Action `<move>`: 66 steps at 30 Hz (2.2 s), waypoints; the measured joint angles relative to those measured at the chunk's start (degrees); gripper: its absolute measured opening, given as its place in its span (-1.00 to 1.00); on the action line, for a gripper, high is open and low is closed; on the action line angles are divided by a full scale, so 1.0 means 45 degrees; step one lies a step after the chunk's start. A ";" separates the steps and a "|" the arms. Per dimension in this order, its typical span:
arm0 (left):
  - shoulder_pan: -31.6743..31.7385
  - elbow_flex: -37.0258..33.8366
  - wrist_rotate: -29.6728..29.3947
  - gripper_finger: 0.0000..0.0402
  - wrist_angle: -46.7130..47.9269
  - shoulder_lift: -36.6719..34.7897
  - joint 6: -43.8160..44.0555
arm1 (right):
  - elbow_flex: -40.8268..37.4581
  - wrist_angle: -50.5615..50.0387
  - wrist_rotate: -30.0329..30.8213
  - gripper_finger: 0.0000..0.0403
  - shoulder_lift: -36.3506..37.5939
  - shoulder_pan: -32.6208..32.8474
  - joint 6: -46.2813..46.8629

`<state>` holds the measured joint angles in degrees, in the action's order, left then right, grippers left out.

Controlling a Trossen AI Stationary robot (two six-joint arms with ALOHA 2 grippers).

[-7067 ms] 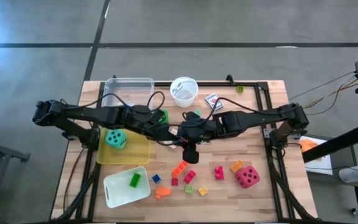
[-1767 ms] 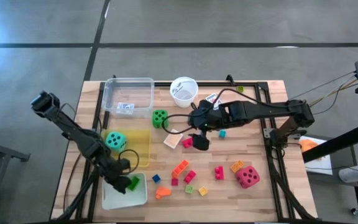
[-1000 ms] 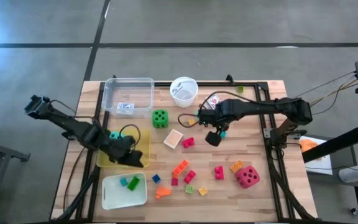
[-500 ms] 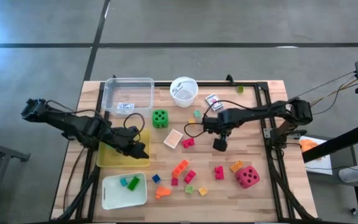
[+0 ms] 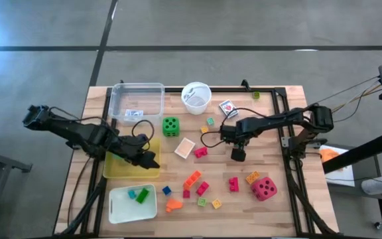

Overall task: Pick & Place Toys
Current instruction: Put the blue game piece into the white bin

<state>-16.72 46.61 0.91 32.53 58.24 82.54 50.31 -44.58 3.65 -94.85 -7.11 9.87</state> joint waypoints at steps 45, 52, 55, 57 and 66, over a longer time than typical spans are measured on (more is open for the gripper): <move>-0.0007 -0.0005 -0.0108 0.09 -0.0217 0.0000 0.0326 | 0.2705 0.0053 -0.1252 -0.36 -0.0024 0.0067 0.0097; -0.0007 -0.0005 -0.0108 0.09 -0.0217 0.0000 0.0331 | 0.3374 0.0026 -0.1245 -0.36 -0.0024 0.0075 -0.0145; -0.0007 -0.0005 -0.0108 0.09 -0.0217 0.0000 0.0331 | 0.3503 0.0032 -0.1245 -0.36 -0.0024 0.0077 -0.0194; -0.0007 -0.0005 -0.0108 0.09 -0.0217 0.0000 0.0336 | 0.3495 0.0036 -0.1240 -0.36 -0.0024 0.0077 -0.0194; -0.0007 -0.0005 -0.0108 0.09 -0.0217 0.0000 0.0360 | 0.3629 -0.0024 -0.1376 -0.36 -0.0024 0.0130 -0.0145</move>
<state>-16.75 46.59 0.43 31.55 58.24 84.16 66.64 -44.69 -2.55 -94.96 -6.52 9.22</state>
